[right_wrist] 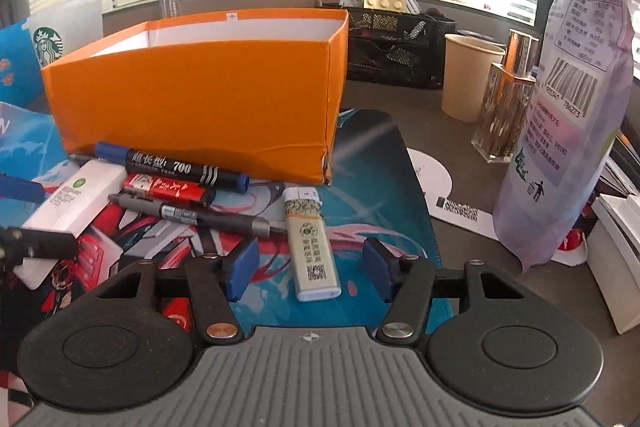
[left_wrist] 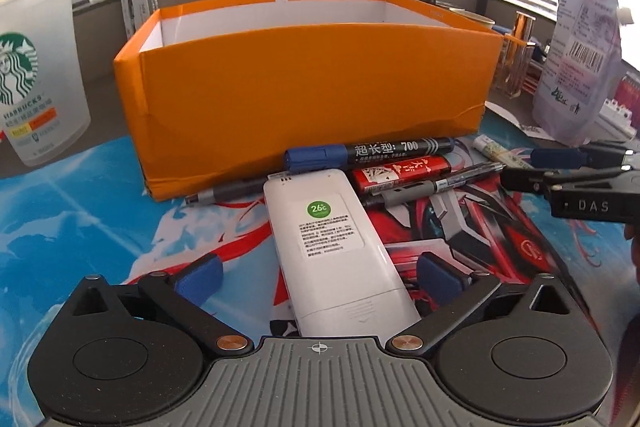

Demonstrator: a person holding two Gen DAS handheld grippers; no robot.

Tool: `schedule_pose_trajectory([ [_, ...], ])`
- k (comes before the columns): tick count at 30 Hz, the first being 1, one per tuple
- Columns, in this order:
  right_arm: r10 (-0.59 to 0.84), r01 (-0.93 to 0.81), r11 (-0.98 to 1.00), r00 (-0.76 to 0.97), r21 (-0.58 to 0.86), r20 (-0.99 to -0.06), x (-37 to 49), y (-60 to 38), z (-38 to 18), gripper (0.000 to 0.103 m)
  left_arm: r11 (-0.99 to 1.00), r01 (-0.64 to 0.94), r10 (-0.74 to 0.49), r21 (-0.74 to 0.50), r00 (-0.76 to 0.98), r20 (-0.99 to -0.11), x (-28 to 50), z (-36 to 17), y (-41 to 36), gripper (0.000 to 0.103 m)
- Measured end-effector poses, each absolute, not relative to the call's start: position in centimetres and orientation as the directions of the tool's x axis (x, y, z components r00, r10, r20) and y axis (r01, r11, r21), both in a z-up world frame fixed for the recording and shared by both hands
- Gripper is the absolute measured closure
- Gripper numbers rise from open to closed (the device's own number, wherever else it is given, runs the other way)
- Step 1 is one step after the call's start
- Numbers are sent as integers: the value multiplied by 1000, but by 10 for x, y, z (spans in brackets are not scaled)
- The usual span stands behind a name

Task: Organize rigid objects
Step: 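Move the left tool toward the white power bank while the right tool approaches the small white tube, then close the left tool on the white power bank, then close the right tool on the small white tube while the left tool holds the power bank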

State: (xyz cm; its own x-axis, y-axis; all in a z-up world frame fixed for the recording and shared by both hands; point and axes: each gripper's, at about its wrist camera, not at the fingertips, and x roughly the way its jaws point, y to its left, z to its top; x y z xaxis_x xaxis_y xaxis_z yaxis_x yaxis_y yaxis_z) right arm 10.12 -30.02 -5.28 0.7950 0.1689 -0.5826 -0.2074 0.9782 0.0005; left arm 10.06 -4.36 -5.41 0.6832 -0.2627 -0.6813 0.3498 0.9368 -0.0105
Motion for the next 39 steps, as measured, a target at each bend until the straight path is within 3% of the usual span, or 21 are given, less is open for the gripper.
schedule_pose_trajectory([
  [1, 165, -203, 979, 796, 1, -582, 102, -300, -52, 50, 936, 353, -255, 8, 693, -674, 100, -56, -46, 0],
  [3, 145, -184, 983, 803, -9, -578, 102, -298, -52, 61, 931, 366, -274, 11, 716, -642, 97, -60, -49, 1],
  [5, 138, -175, 985, 805, -8, -576, 102, -296, -51, 69, 925, 381, -292, 11, 726, -623, 94, -60, -50, 10],
  [7, 134, -170, 985, 806, -9, -576, 102, -295, -50, 75, 921, 389, -299, 19, 736, -607, 91, -57, -52, 33],
  [9, 127, -163, 987, 808, -11, -575, 101, -293, -50, 79, 927, 376, -290, 20, 748, -597, 90, -57, -50, 47],
  [20, 113, -115, 993, 808, 32, -579, 91, -300, -45, 82, 933, 358, -288, -21, 715, -637, 86, -48, -42, 52],
  [39, 146, -136, 989, 860, 56, -490, 67, -293, -12, 86, 941, 331, -316, -71, 781, -538, 52, -5, -18, 52],
])
